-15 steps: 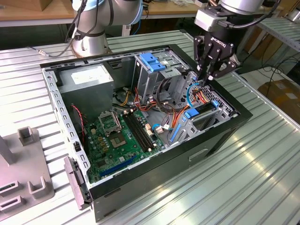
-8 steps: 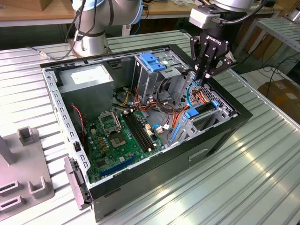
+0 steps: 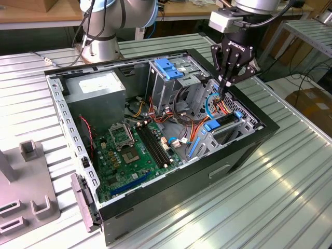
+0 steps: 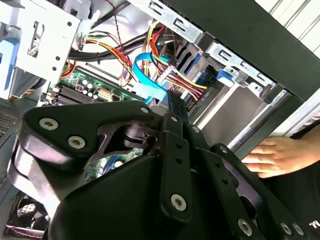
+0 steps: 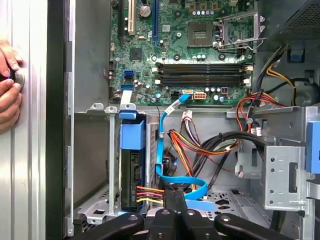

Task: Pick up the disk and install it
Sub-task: 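Insert the second disk wire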

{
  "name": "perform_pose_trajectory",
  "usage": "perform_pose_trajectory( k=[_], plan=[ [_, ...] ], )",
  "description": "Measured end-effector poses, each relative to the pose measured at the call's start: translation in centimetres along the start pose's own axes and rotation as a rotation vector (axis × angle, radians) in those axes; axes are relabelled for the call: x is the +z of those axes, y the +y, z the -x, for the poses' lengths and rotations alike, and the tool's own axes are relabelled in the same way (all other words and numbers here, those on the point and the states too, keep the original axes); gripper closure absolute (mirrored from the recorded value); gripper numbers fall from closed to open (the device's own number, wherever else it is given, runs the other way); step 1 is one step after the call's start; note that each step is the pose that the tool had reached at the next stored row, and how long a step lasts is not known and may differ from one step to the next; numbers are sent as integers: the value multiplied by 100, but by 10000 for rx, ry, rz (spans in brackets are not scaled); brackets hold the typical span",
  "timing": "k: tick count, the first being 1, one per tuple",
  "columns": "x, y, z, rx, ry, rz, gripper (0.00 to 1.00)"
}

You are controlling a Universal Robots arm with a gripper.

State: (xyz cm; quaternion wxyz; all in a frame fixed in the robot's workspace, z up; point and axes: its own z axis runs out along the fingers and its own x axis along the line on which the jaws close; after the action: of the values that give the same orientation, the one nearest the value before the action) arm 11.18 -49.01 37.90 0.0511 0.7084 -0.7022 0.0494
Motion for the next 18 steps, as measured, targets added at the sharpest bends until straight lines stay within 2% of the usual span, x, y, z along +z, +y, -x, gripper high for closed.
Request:
perform_pose_trajectory(
  k=[3,4,5,10,11,12,13,14,16,17,18],
  plan=[
    [5,0,1,0,16,0,89],
    [7,0,1,0,27,0,82],
    [9,0,1,0,35,0,82],
    [29,0,4,0,117,1,82],
    [34,0,5,0,140,1,81],
    [37,0,5,0,153,2,75],
    [41,0,6,1,168,2,75],
    [47,0,7,0,198,2,75],
    [65,0,9,0,312,3,76],
    [69,0,10,0,328,3,83],
    [75,0,11,1,346,3,84]
  ],
)
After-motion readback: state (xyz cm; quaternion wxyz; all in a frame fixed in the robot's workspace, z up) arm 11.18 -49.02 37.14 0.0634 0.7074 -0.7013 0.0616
